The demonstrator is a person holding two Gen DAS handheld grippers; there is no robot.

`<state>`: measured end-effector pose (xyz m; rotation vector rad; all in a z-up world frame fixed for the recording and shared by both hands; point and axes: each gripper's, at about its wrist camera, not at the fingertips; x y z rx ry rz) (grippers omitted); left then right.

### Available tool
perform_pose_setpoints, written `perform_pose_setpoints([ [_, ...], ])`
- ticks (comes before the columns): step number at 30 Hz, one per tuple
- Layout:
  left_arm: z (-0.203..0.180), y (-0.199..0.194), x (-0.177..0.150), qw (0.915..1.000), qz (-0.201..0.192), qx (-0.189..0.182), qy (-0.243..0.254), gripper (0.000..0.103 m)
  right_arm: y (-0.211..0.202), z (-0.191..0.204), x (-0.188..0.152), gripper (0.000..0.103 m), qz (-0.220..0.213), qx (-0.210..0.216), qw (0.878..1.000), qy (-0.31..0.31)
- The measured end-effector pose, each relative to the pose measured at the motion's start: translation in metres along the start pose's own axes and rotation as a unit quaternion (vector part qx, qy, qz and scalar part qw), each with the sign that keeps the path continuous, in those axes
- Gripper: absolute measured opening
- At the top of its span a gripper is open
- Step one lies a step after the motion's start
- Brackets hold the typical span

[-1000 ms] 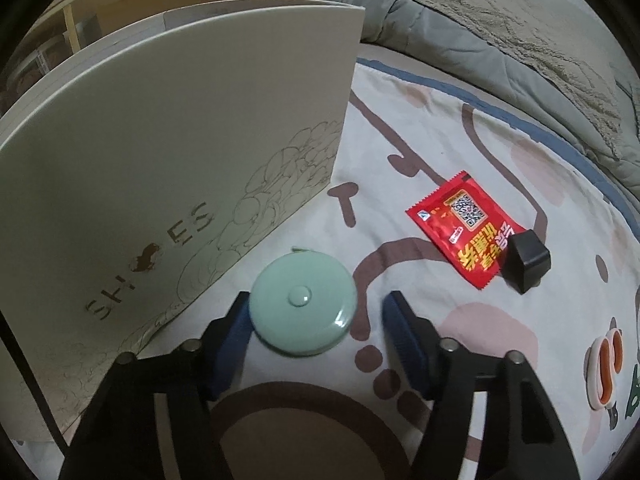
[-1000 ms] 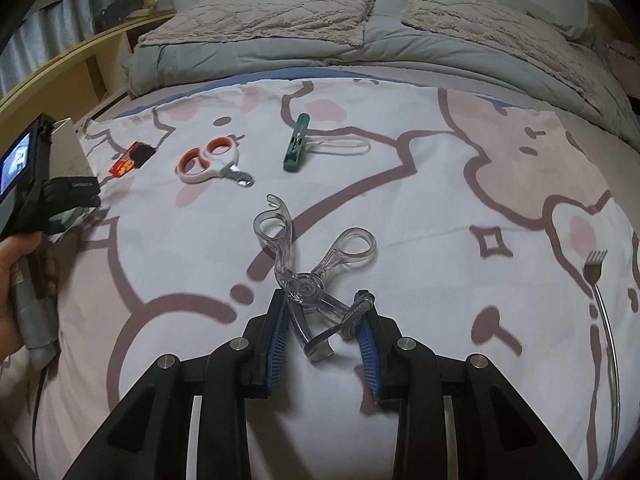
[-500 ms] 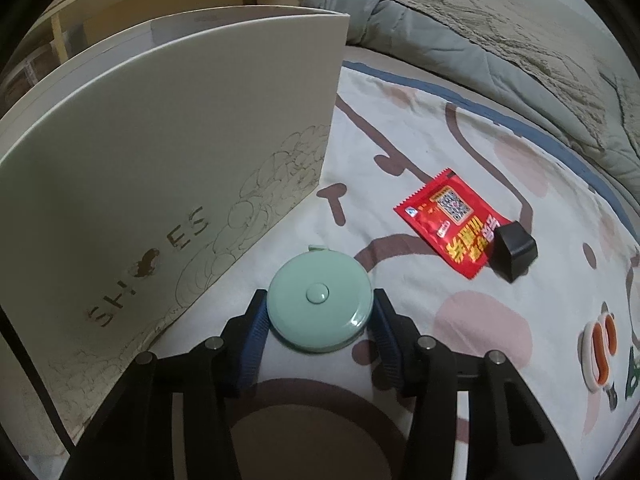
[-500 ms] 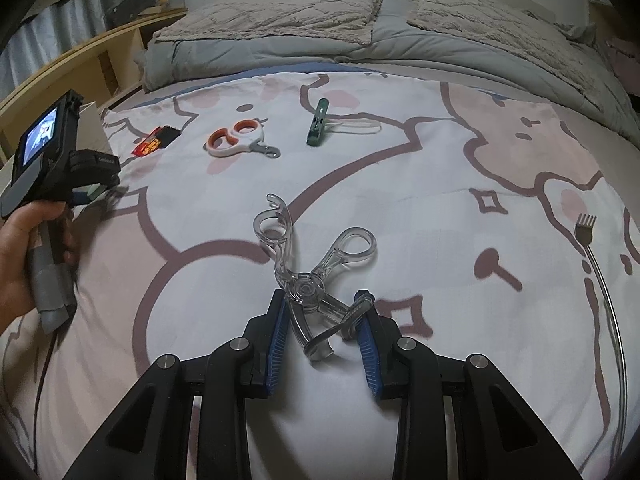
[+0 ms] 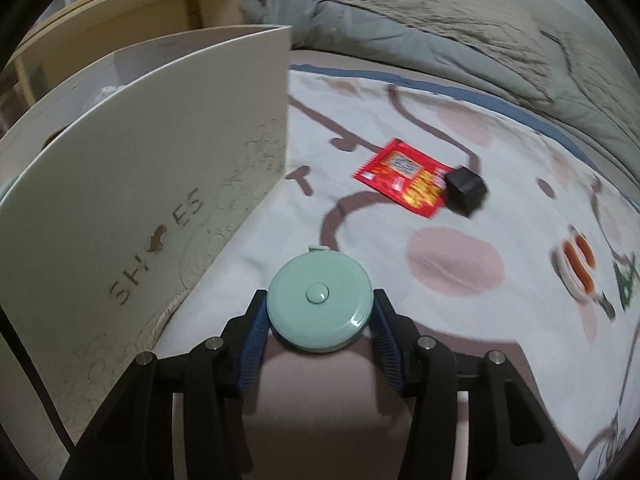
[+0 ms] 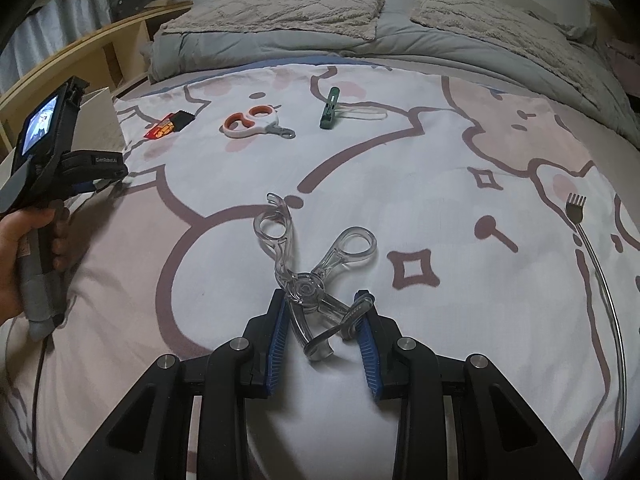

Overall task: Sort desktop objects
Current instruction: 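Lift the mint tape measure with the left tool and carry it back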

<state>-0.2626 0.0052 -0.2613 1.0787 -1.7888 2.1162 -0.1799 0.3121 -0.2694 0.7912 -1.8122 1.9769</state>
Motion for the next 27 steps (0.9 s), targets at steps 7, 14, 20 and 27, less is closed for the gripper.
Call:
perform_pose_setpoints([
  [7, -0.007, -0.019, -0.025, 0.9974, -0.001, -0.023, 0.069, 0.050, -0.004, 0.001, -0.005, 0.034, 0.002, 0.001, 1.000, -0.001],
  [14, -0.014, -0.039, -0.050, 0.9906, -0.025, -0.052, 0.124, 0.050, -0.008, 0.002, -0.011, 0.034, -0.004, 0.006, 1.000, 0.001],
  [20, -0.020, -0.055, -0.072, 0.9815, -0.039, -0.080, 0.170, 0.050, -0.014, 0.004, -0.019, 0.034, -0.006, 0.009, 1.000, 0.002],
  [27, -0.014, -0.072, -0.095, 0.9754, -0.036, -0.120, 0.181, 0.050, -0.021, 0.005, -0.027, 0.034, -0.008, 0.012, 1.000, 0.004],
])
Point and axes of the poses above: each gripper's, at about its wrist camera, not at the fingertips, and y roughly the way its jaws point, z to its left, x to its top, and after that the axes turned 3 degrees about -x, right-handed
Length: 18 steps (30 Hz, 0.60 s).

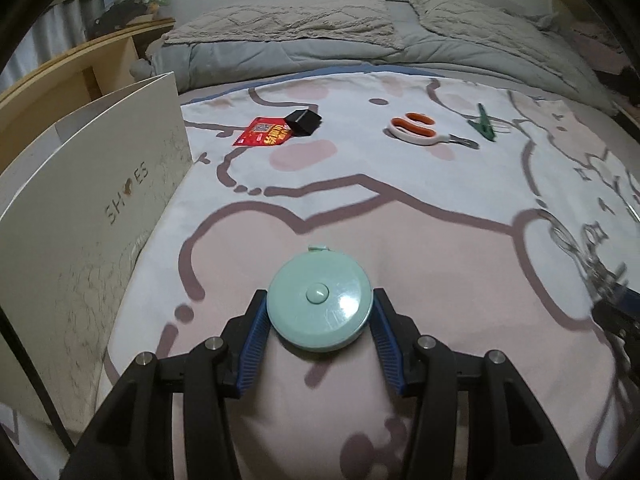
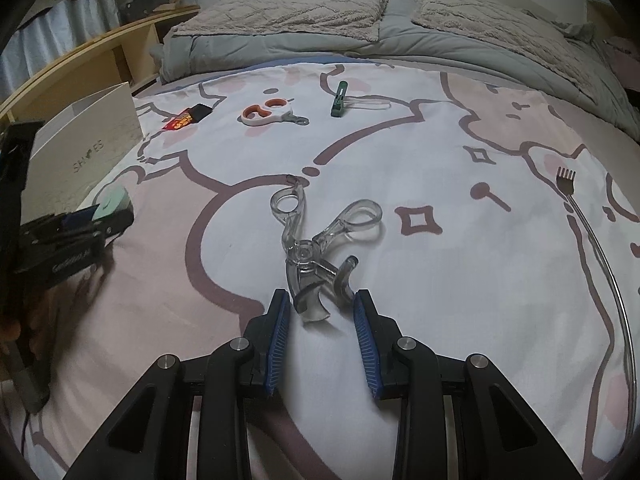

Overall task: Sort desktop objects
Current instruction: 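Lift the mint tape measure with the left tool and carry it back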

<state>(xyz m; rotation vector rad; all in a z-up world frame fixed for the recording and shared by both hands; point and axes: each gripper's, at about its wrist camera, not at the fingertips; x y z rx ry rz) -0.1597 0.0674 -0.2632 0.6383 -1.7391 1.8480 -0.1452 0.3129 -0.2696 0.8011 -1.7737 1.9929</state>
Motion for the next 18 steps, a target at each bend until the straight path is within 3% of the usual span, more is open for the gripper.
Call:
perform_pose_setpoints([
  [12, 0.001, -0.023, -0.027, 0.9987, 0.002, -0.052, -0.006, 0.050, -0.011, 0.002, -0.010, 0.034, 0.001, -0.001, 1.000, 0.010],
  [15, 0.002, -0.026, -0.030, 0.9984, 0.003, -0.057, -0.007, 0.050, -0.016, 0.003, -0.013, 0.044, 0.003, 0.002, 1.000, 0.016],
  [17, 0.002, -0.027, -0.031, 0.9982, 0.004, -0.059, -0.008, 0.050, -0.018, 0.006, -0.015, 0.063, 0.006, 0.006, 1.000, 0.016],
  [18, 0.002, -0.028, -0.032, 0.9982, 0.006, -0.059, -0.007, 0.050, -0.019, 0.011, -0.017, 0.067, 0.011, 0.002, 1.000, 0.009],
])
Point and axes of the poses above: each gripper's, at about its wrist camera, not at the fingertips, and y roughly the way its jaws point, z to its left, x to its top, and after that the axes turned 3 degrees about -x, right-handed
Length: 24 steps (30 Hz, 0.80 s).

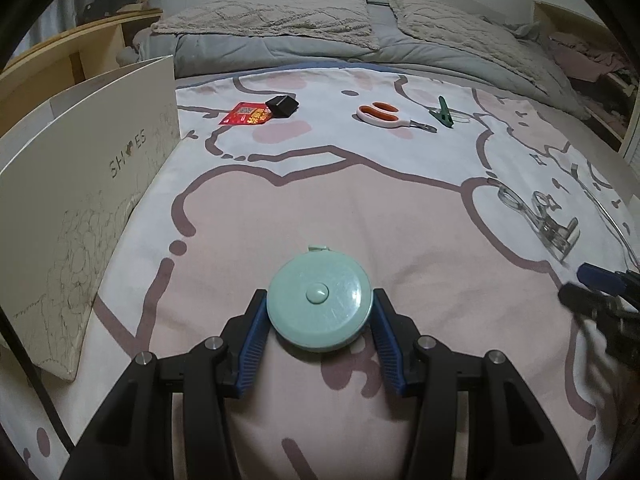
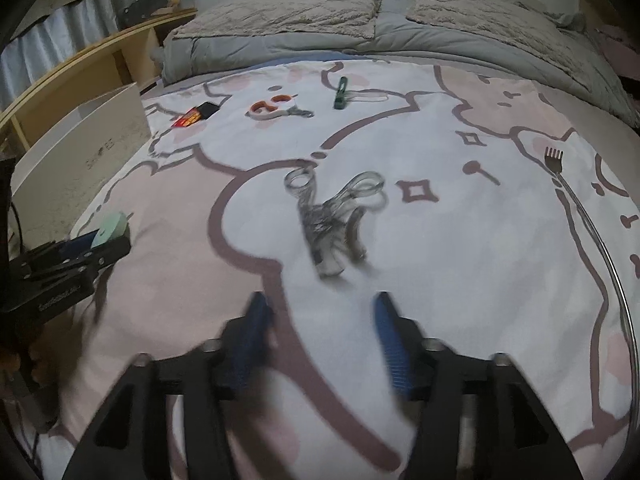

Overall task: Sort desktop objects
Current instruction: 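Lift the mint tape measure with the left tool and carry it back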

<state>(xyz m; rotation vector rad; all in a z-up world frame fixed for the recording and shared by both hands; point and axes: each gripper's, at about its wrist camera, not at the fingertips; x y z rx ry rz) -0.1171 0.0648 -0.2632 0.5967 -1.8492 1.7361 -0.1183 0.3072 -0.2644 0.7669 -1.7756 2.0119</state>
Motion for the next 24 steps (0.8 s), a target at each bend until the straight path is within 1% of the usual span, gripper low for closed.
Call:
perform_pose_setpoints([
  [1, -0.001, 0.000, -0.001, 1.0000, 0.001, 0.001, 0.002, 0.050, 0.000, 0.005, -0.002, 0.071, 0.005, -0.007, 1.000, -0.010],
  [3, -0.002, -0.001, -0.002, 1.0000, 0.002, 0.004, 0.007, 0.050, -0.002, 0.013, -0.004, 0.071, 0.013, -0.024, 0.999, -0.031],
  [7, -0.004, -0.004, -0.007, 0.9999, 0.001, 0.008, 0.013, 0.050, -0.003, 0.006, 0.004, 0.071, 0.041, -0.019, 0.999, -0.019],
  [8, -0.004, -0.005, -0.008, 0.9998, 0.000, 0.010, 0.014, 0.050, -0.004, 0.004, 0.008, 0.071, 0.045, -0.023, 0.999, -0.015],
  [14, -0.006, -0.007, -0.010, 0.9998, -0.001, 0.014, 0.016, 0.050, -0.002, -0.010, 0.025, 0.071, 0.038, -0.047, 0.998, -0.006],
  [17, -0.008, -0.009, -0.013, 0.9996, 0.000, 0.018, 0.020, 0.050, 0.004, -0.012, 0.034, 0.071, 0.040, -0.059, 0.997, -0.012],
  [21, -0.009, -0.015, -0.020, 0.9995, -0.002, 0.018, 0.025, 0.050, 0.017, -0.014, 0.046, 0.071, 0.041, -0.055, 0.997, -0.019],
  [24, -0.007, -0.017, -0.022, 0.9997, -0.002, 0.013, 0.018, 0.050, 0.024, -0.011, 0.052, 0.071, 0.038, -0.056, 0.997, -0.026],
])
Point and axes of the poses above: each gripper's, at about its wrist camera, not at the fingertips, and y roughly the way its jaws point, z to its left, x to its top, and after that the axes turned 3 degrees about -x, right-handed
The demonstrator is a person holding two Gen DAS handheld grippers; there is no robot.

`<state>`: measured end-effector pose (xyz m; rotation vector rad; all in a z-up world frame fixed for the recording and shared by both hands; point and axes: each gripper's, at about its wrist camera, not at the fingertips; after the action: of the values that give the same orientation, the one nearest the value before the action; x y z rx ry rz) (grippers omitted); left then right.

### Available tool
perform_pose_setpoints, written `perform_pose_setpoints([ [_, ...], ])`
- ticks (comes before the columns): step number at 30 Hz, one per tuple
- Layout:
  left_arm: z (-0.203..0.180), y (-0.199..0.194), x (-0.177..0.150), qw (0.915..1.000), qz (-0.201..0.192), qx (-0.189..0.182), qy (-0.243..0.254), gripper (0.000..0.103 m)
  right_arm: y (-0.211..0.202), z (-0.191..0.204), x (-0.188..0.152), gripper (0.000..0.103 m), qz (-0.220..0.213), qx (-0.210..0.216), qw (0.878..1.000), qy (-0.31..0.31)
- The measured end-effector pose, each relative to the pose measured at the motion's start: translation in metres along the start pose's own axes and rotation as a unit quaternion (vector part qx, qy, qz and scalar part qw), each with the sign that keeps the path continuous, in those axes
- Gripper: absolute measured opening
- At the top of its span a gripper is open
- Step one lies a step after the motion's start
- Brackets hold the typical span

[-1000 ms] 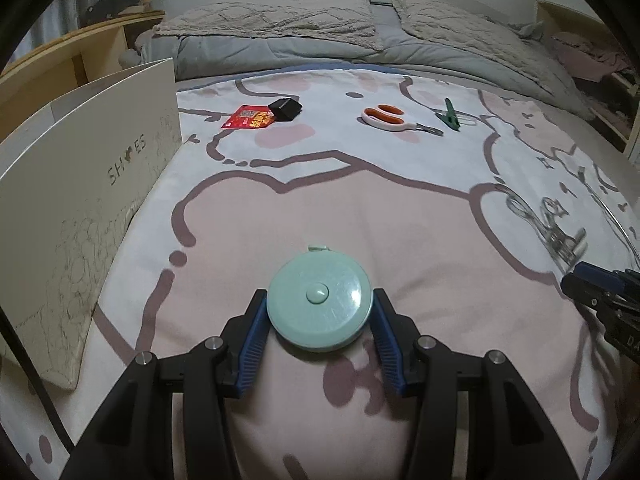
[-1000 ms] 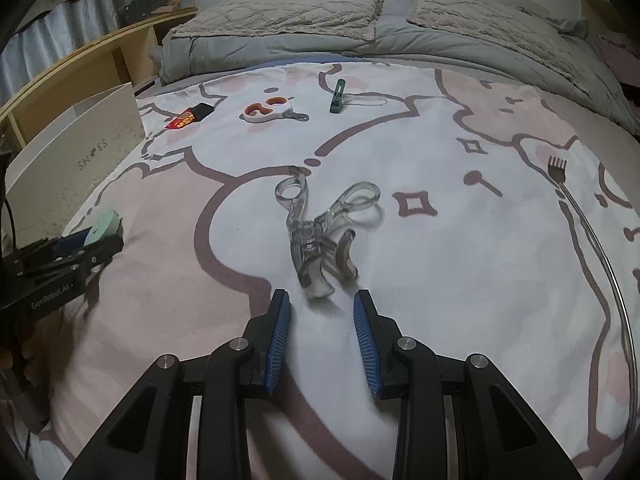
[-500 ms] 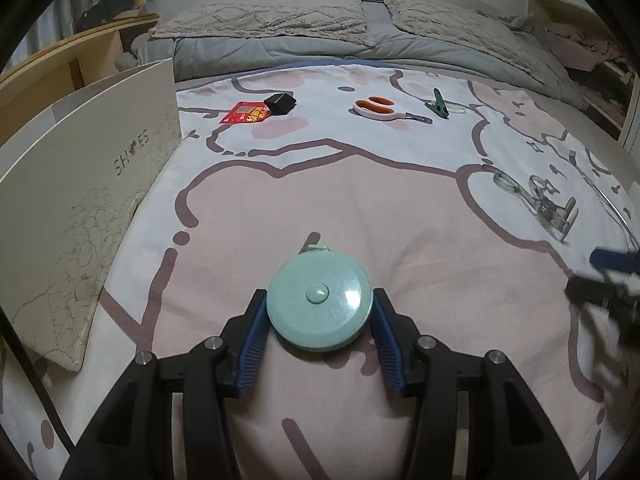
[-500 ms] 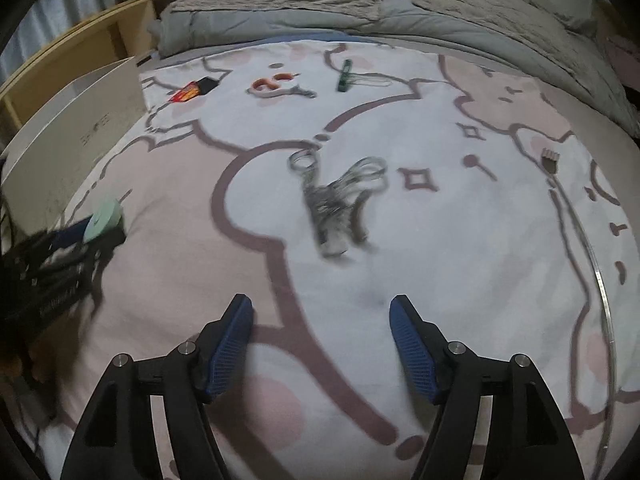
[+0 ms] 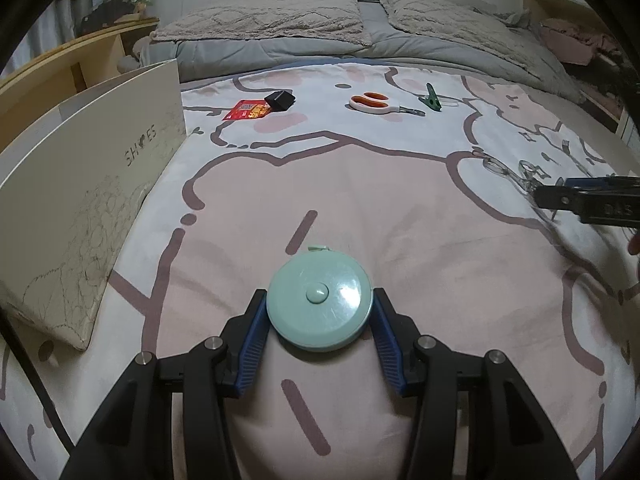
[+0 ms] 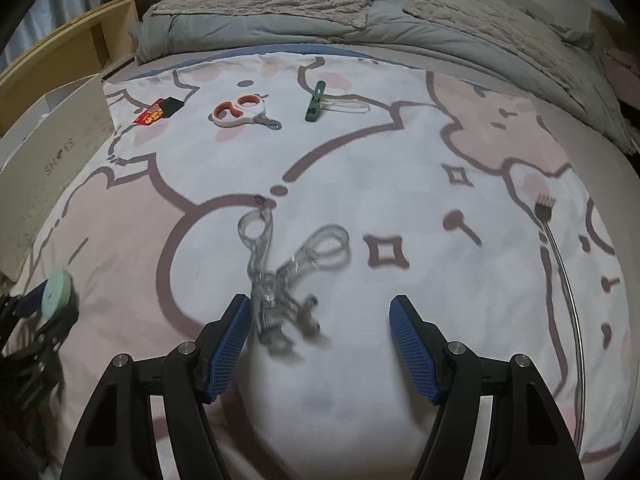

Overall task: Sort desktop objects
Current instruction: 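Lift the mint tape measure with the left tool and carry it back, then lift the clear clamp with the right tool and hold it raised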

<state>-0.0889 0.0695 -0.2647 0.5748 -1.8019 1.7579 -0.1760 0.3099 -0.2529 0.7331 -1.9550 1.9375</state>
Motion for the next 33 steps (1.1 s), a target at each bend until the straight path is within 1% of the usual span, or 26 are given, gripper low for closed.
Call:
perform_pose_setpoints([
  [2, 0.001, -0.001, -0.001, 1.0000, -0.001, -0.001, -0.002, 0.050, 0.004, 0.005, 0.003, 0.071, 0.002, 0.010, 1.000, -0.011],
  [3, 0.000, -0.001, -0.001, 1.0000, -0.002, -0.001, -0.002, 0.050, 0.006, 0.008, 0.004, 0.068, 0.000, 0.013, 1.000, -0.017],
  [5, 0.001, -0.001, -0.001, 1.0000, -0.001, -0.002, -0.003, 0.050, 0.008, 0.014, 0.004, 0.049, -0.001, 0.014, 0.999, -0.029],
  [6, 0.001, -0.001, -0.001, 1.0000, -0.002, -0.002, -0.003, 0.050, 0.009, 0.017, 0.004, 0.046, -0.001, 0.015, 0.999, -0.033],
  [8, 0.001, -0.001, -0.001, 1.0000, -0.001, -0.003, -0.003, 0.050, 0.009, 0.020, 0.002, 0.032, -0.005, 0.021, 0.999, -0.035],
  [14, 0.000, 0.000, -0.002, 1.0000, 0.000, -0.003, -0.004, 0.050, 0.002, 0.023, -0.012, 0.031, -0.015, 0.028, 0.999, -0.037],
  [18, 0.000, 0.000, -0.002, 1.0000, 0.001, -0.003, -0.004, 0.050, -0.005, 0.025, -0.025, 0.031, -0.016, 0.042, 0.998, -0.032],
  [23, 0.001, 0.000, -0.002, 1.0000, 0.000, -0.004, -0.004, 0.050, -0.016, 0.033, -0.044, 0.030, -0.016, 0.062, 0.997, -0.042],
  [27, 0.000, 0.000, -0.002, 1.0000, 0.000, -0.004, -0.004, 0.050, -0.027, 0.038, -0.059, 0.030, -0.022, 0.066, 0.996, -0.047],
  [33, 0.001, 0.000, -0.002, 1.0000, 0.000, -0.004, -0.004, 0.050, -0.035, 0.044, -0.070, 0.030, -0.024, 0.071, 0.996, -0.054],
])
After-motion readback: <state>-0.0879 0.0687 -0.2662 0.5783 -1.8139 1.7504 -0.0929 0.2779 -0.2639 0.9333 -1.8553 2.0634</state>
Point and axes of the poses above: each gripper's, at about its wrist camera, not at the fingertips, and y roughly the way its jaws point, z to its left, x to its top, and after that the axes turned 3 degrees about -x, right-handed
